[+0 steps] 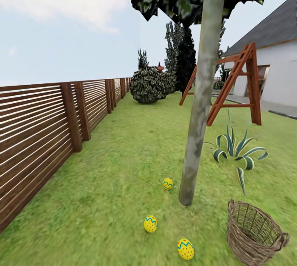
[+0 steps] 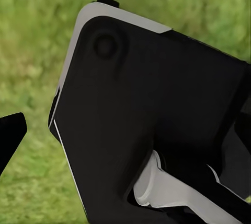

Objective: Take the three Easter eggs out of the wicker basket on the lawn in the garden, then place them on the lawn next to a single tree (choose any tree) so that all three eggs are next to the same tree and none are left in the basket.

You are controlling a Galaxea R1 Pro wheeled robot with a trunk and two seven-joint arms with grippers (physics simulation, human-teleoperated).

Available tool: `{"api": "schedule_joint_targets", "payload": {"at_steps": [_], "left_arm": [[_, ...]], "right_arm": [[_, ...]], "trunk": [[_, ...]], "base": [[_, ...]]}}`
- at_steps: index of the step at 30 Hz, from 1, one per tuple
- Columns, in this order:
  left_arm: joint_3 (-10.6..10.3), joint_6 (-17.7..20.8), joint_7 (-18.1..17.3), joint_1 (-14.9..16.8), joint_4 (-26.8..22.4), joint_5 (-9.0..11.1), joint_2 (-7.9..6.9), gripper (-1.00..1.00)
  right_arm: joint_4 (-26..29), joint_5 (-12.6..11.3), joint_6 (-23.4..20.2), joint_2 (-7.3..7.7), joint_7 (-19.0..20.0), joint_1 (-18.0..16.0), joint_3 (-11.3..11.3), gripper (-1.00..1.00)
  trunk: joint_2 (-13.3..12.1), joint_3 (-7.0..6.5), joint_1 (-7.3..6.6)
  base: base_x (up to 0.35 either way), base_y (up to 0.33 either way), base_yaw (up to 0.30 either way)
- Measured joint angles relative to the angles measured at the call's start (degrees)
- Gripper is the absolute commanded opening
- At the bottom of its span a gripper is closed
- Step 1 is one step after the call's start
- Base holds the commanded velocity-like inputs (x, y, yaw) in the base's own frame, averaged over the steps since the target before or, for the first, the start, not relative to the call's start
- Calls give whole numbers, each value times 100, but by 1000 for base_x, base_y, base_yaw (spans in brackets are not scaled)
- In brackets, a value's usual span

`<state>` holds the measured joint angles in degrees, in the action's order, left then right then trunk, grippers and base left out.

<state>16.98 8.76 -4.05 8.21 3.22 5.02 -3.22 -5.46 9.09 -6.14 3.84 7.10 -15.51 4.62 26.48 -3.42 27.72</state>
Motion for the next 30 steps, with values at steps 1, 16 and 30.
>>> {"api": "schedule_joint_targets", "payload": {"at_steps": [1, 16, 30], "left_arm": [[0, 0, 0, 0, 0, 0, 0, 100], [0, 0, 0, 0, -6, -4, -5, 100], [-10, 0, 0, 0, -9, -17, 42, 100]], "right_arm": [[0, 0, 0, 0, 0, 0, 0, 100], [0, -11, -23, -14, 0, 0, 0, 100], [0, -44, -35, -9, 0, 0, 2, 100]], "trunk": [[-40, -27, -22], [-360, -262, -196], [-361, -144, -196]], "base": [[0, 0, 0], [0, 0, 0], [0, 0, 0]]}}
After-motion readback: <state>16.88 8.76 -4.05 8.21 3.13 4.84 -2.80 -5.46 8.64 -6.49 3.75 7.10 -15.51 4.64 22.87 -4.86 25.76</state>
